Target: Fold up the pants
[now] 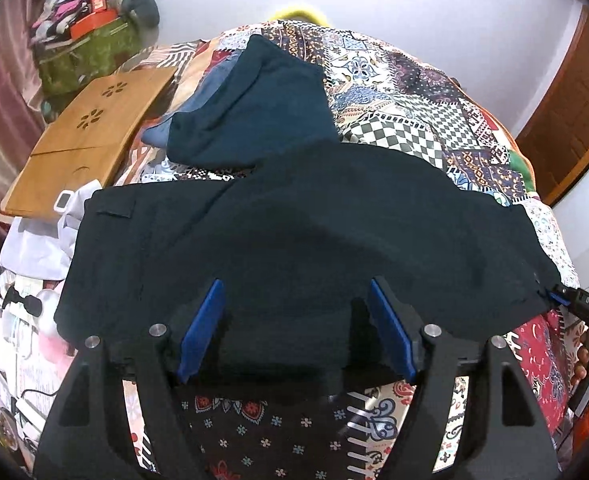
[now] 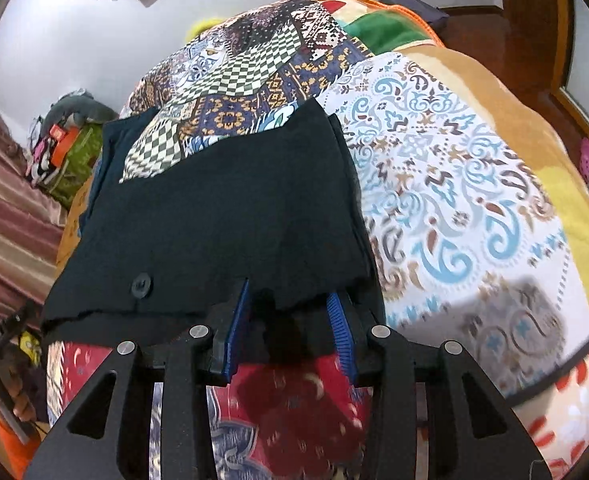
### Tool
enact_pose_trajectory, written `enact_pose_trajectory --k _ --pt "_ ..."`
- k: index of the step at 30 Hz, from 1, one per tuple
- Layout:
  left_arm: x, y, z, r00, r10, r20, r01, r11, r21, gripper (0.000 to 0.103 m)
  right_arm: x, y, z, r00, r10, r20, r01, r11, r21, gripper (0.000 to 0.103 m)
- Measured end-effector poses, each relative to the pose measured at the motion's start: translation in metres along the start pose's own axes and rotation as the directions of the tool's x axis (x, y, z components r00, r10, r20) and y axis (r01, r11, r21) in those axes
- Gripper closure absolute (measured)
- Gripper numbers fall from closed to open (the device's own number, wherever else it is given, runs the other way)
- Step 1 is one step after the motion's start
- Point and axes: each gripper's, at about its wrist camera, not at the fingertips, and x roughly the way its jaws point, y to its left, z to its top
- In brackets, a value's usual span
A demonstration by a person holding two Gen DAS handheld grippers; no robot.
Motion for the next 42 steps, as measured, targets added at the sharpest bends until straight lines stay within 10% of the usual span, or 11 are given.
enact_pose_trajectory --k 6,16,22,28,35,42 --pt "0.001 -0.006 0.001 0.999 0.045 0.021 -0.046 0.998 0.036 0.030 0.000 -0.003 0.012 0.998 -0.059 0.037 0.060 0.998 -0.007 0.094" --pt "-0.001 -0.013 0.002 0.994 0.087 0.059 -0.093 0.991 0.101 0.030 -0.077 0.017 0.025 0.982 -0.012 0.187 0.034 0.993 -0.115 0.098" --pt "-0.001 -0.007 0.004 0.995 0.076 0.060 -0.080 0.994 0.068 0.030 -0.056 0.012 0.009 0.992 -0.071 0.102 0.083 0.990 -0.118 0.098" --pt "-0.013 0.011 0.004 0.992 0.090 0.085 -0.095 0.994 0.059 0.028 -0.031 0.003 -0.008 0.990 -0.141 0.025 0.143 0.984 -0.103 0.097" --pt "-0.028 0.078 0.017 0.975 0.192 0.114 -0.192 0.981 -0.012 0.016 -0.060 0.030 0.002 0.949 -0.280 0.144 0.307 0.923 -0.232 0.084" --pt "-0.002 0.170 0.002 0.966 0.259 -0.020 -0.258 0.948 -0.184 0.016 -0.069 0.085 0.014 0.955 -0.199 0.222 0.270 0.893 -0.361 0.068"
